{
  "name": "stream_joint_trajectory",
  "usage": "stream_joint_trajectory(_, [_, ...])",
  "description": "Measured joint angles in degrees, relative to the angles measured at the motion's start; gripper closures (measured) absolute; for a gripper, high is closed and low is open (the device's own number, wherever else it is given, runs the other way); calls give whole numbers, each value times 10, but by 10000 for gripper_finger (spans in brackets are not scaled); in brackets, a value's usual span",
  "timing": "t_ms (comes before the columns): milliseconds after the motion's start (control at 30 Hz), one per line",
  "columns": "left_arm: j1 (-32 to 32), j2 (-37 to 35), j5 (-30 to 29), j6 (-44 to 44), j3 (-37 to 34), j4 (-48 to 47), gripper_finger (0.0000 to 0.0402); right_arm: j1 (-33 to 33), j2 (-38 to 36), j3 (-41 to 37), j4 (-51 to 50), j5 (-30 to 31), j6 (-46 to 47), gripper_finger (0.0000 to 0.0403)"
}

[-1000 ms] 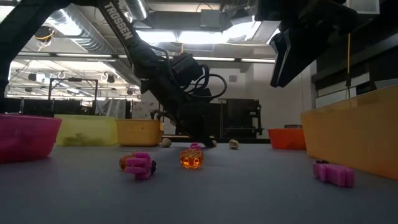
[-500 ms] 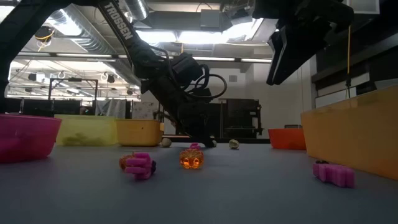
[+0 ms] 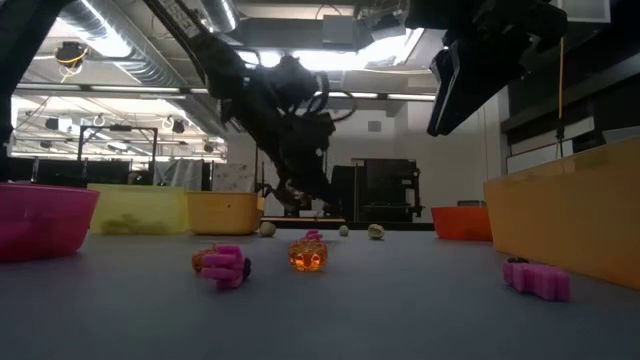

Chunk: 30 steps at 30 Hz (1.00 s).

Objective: Sort Halloween decoration
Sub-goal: Put the small white skull toy into the yellow bin

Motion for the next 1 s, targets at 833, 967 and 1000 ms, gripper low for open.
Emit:
stream_joint_trajectory(833, [2,-200,-218,21,2,-449,358,0,0,0,7,0,0,223])
stream_joint_trajectory(967, [2,-198,-237,21,2,-468,347,0,0,0,7,0,0,223])
stream_joint_trajectory(1000, [2,-198,-237,20,2,-468,342,0,0,0,6,0,0,223])
